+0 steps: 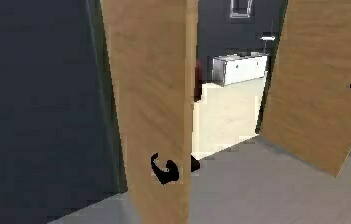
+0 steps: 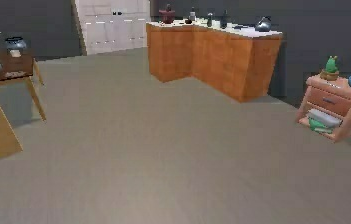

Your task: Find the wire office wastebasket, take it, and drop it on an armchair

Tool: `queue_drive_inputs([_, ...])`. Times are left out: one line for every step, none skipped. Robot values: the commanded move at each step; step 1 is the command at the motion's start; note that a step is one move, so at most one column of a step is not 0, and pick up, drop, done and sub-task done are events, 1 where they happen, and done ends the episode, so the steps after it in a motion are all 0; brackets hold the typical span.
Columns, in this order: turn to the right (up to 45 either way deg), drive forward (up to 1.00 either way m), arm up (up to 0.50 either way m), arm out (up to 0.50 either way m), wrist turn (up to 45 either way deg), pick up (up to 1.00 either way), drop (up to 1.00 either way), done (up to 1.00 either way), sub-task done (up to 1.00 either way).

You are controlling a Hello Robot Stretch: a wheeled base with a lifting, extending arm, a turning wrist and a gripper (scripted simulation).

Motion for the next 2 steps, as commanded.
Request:
queue_drive_inputs([45.0,0.00,0.00,0.00,0.0,0.00,0.00,0.00,0.00])
queue_drive_inputs([45.0,0.00,0.00,0.00,0.0,0.00,0.00,0.00,0.00])
